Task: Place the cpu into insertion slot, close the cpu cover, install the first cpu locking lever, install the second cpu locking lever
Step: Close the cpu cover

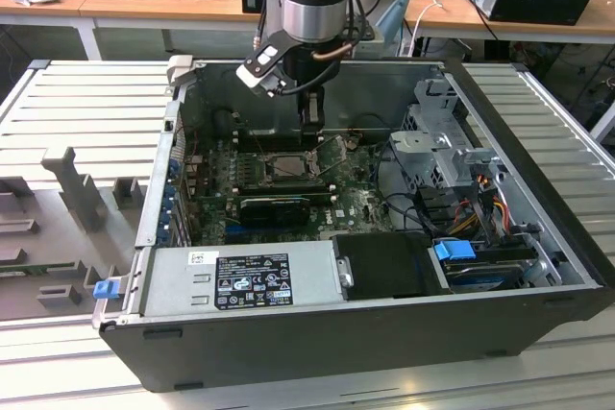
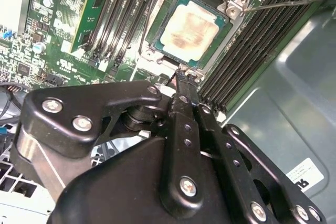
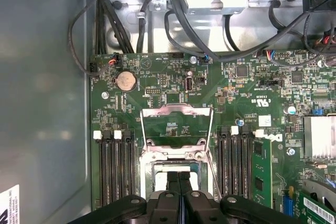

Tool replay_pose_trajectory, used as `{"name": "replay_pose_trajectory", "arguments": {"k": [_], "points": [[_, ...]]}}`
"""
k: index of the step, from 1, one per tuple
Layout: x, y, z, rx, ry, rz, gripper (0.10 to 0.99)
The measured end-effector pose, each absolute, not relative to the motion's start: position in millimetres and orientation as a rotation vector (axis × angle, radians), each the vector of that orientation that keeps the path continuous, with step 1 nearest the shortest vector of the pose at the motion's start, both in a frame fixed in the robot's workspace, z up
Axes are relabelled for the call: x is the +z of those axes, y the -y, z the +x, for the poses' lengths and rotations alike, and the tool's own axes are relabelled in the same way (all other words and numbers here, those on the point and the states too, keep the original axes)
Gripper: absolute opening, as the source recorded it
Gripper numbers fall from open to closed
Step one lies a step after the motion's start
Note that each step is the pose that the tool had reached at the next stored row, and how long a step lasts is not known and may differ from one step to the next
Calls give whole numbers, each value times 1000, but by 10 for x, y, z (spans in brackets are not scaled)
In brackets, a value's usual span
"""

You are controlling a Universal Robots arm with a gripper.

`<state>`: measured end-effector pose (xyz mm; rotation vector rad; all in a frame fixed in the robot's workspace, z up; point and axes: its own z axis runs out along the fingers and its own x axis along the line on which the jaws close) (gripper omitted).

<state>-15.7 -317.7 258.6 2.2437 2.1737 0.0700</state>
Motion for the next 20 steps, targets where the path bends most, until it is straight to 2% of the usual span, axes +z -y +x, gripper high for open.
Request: {"name": "replay_pose_trajectory", "arguments": {"k": [20], "points": [[2592, 3172, -31, 67, -2174, 2245, 106]]}}
